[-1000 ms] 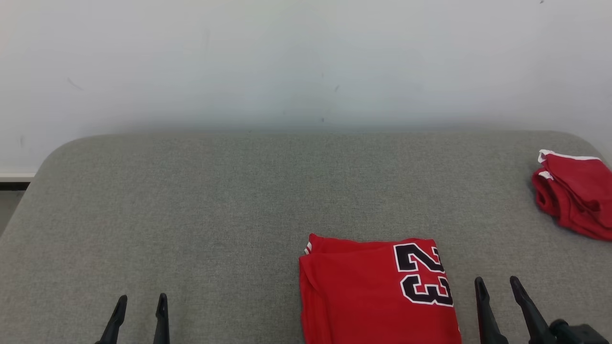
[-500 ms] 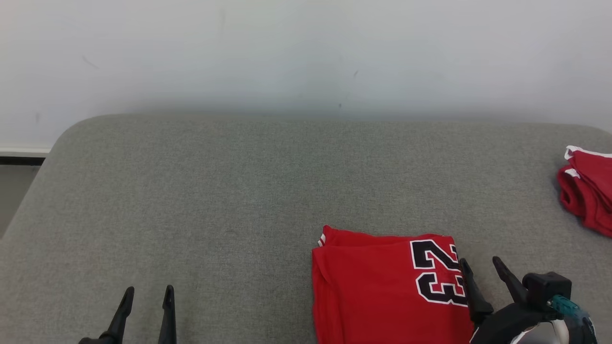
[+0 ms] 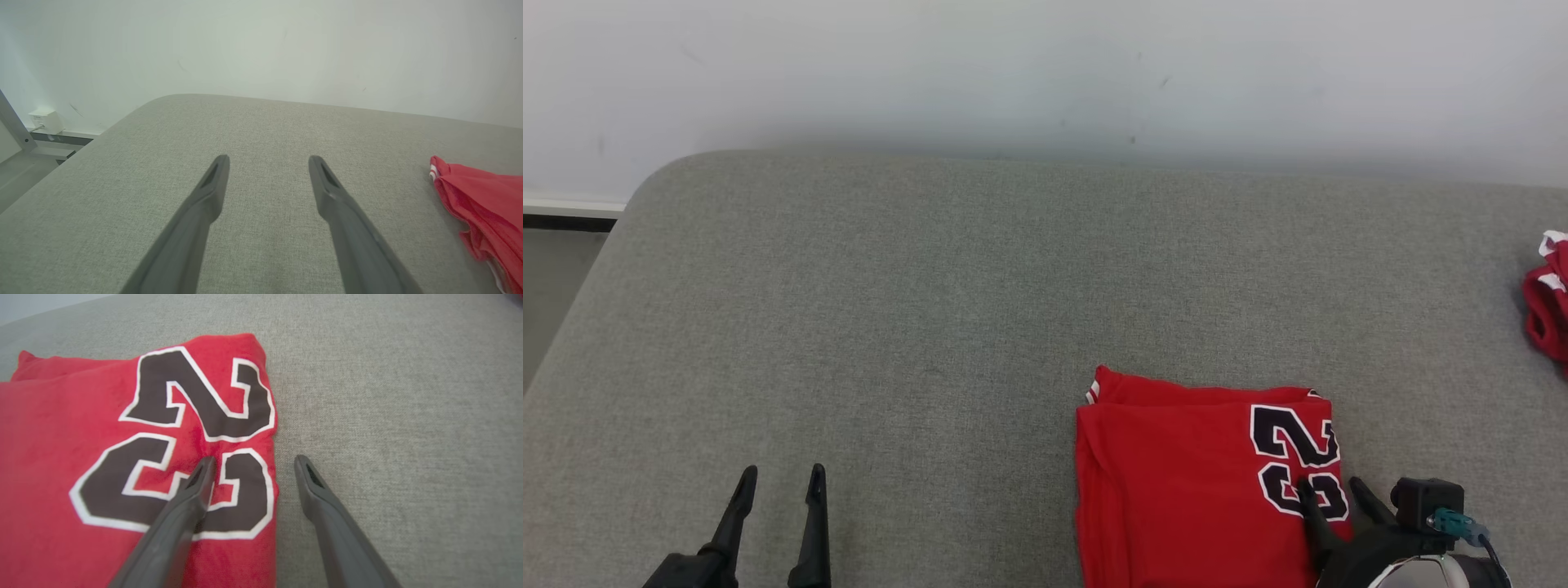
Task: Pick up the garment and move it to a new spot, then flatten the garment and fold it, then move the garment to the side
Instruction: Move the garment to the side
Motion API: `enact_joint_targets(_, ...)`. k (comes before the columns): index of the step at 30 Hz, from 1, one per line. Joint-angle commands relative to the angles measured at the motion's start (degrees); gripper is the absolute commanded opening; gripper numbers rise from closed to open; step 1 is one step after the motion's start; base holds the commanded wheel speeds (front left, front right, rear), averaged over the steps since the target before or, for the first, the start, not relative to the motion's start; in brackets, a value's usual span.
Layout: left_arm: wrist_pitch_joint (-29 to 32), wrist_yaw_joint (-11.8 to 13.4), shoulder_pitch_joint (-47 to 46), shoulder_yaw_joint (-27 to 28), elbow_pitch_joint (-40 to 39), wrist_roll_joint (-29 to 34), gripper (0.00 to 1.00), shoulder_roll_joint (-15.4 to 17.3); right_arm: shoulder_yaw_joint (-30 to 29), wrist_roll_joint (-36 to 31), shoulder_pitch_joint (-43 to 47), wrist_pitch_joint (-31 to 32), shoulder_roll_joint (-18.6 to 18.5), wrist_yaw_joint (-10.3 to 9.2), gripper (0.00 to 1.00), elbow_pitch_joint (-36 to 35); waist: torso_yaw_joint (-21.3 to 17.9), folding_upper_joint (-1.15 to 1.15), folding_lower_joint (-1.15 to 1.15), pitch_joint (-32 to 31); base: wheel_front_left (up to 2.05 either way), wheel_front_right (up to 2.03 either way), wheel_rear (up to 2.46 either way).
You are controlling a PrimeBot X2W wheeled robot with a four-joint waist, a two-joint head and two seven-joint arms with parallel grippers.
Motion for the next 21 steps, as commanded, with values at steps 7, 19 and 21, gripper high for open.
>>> enact_joint_targets(7, -0.02, -0.10, -0.94, 0.34, -0.06, -0.09, 1.00, -0.10, 3.40, 4.92, -0.97, -0.65, 0.91, -0.15, 0.00, 3.35, -0.55, -0.01, 0.00, 1.46, 0.00, 0.00, 0.00)
enact_joint_targets(19, -0.01, -0.04, -7.42, -3.22, -2.62, -1.74, 1.00, -0.25, 10.20, 5.30, -19.92, 2.83, -9.85, -0.16, 0.00, -1.17, -4.34, -0.01, 0.00, 12.94, 0.00, 0.00, 0.00)
enact_joint_targets(21, -0.03, -0.06, -9.04, -3.53, -3.24, -1.63, 1.00, -0.24, 11.09, 5.37, -23.14, 3.76, -12.84, -0.16, 0.00, -2.76, -5.72, -0.01, 0.00, 15.81, 0.00, 0.00, 0.00)
